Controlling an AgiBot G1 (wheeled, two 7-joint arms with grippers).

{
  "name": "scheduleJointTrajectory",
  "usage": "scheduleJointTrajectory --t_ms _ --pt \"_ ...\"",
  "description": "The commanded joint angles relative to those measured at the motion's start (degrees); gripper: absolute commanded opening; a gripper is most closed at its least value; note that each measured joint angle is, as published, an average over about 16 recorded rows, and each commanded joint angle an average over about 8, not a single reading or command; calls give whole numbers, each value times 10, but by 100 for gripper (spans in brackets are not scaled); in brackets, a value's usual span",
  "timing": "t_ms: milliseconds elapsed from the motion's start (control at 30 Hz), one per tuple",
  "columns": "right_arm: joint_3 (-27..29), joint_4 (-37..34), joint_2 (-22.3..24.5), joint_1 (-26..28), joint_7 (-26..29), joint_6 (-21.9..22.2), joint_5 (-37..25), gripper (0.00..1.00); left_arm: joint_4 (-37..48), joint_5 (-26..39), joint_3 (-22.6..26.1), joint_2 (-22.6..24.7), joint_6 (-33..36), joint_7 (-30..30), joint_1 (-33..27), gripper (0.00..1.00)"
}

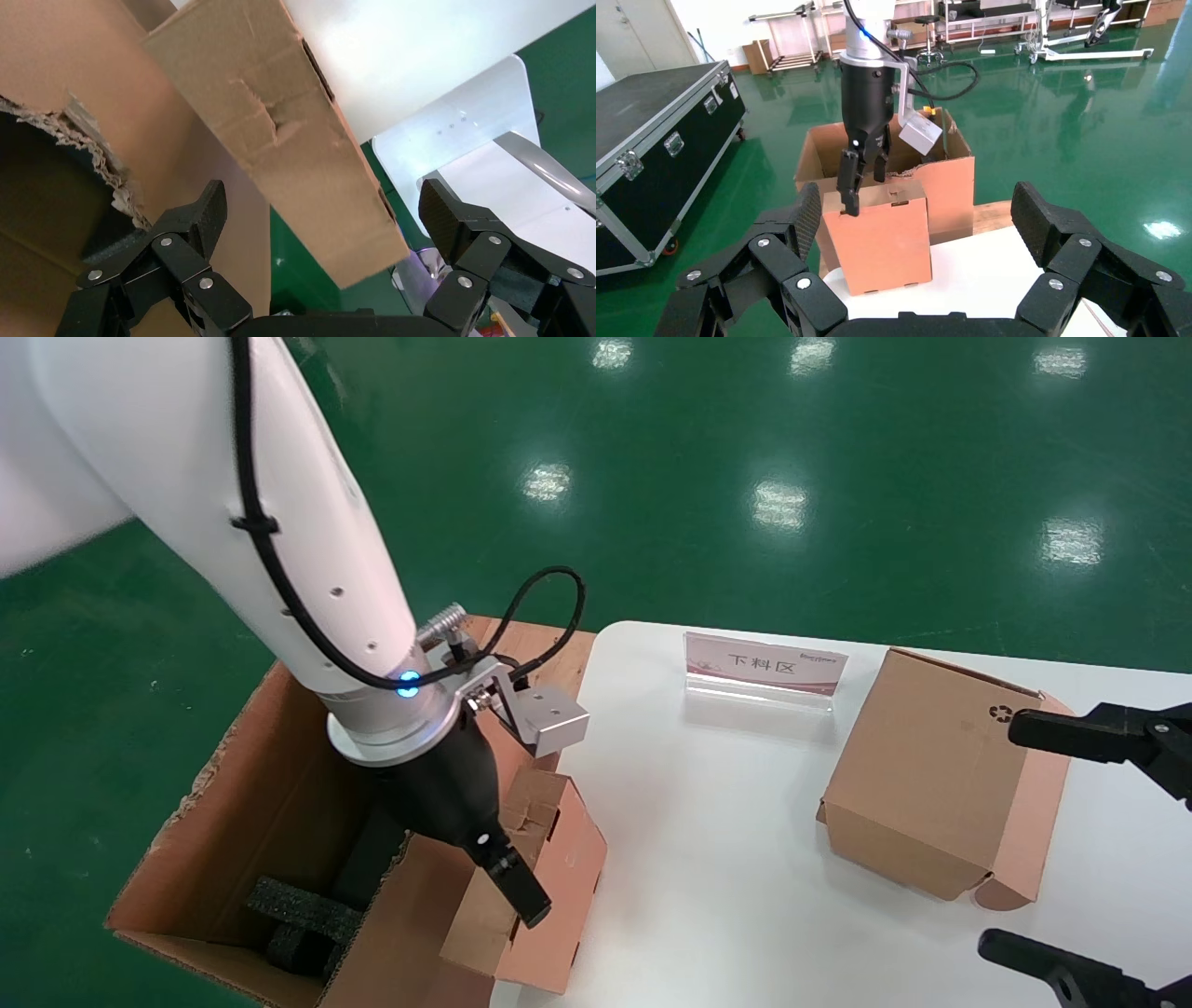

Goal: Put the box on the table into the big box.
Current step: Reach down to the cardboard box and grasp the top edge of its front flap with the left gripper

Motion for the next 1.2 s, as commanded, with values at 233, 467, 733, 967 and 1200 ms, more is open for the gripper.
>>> scheduleJointTrajectory --t_ms 233,467,733,967,1200 --pt "0 0 0 0 0 0 0 100 -1 33 6 22 -13 -40 18 100" --pt "0 0 0 0 0 0 0 100 -2 56 8 36 -21 -73 29 80" --pt "0 0 0 0 0 0 0 88 -3 67 10 45 -25 -92 34 0" --pt "0 0 0 0 0 0 0 0 -3 71 10 48 -26 -99 36 0" --pt "0 0 0 0 0 0 0 0 -3 74 10 50 -27 -103 38 0"
